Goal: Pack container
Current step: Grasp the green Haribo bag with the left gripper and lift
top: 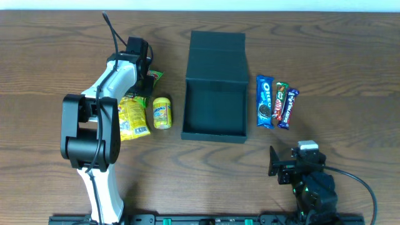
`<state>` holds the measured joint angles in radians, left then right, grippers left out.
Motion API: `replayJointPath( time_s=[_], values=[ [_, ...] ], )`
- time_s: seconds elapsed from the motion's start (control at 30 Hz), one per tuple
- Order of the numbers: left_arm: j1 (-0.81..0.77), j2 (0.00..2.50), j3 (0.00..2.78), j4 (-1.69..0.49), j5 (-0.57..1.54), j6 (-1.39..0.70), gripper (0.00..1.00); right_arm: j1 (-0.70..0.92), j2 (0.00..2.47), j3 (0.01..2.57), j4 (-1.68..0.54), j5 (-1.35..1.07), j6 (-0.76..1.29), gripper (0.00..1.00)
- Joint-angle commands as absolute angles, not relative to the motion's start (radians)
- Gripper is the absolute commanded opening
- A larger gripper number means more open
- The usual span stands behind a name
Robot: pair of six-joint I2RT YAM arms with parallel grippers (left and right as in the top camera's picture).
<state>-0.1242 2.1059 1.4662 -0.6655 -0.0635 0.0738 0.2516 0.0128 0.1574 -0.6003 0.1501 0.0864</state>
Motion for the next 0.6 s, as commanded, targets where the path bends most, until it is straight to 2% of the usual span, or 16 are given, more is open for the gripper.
replayJointPath(
  time_s=[0.0, 0.2, 0.43, 0.57],
  values=[
    [-0.118, 2.157, 1.464, -0.669, -0.052, 0.071, 0.32, 0.242, 0.007, 0.155, -0.597, 0.153, 0.073, 0.99],
    [-0.118, 2.117, 1.485, -0.673, -0.059, 0.063, 0.16, 0.242, 0.007, 0.155, -0.597, 0.153, 0.073, 0.99],
    [-0.126, 1.956, 1.539, -0.689, -0.063, 0.028, 0.12, 0.242, 0.007, 0.155, -0.597, 0.153, 0.073, 0.99],
    [-0.189, 1.822, 1.542, -0.698, -0.064, 0.012, 0.06, 0.242, 0.007, 0.155, -0.597, 0.153, 0.073, 0.99]
  ],
)
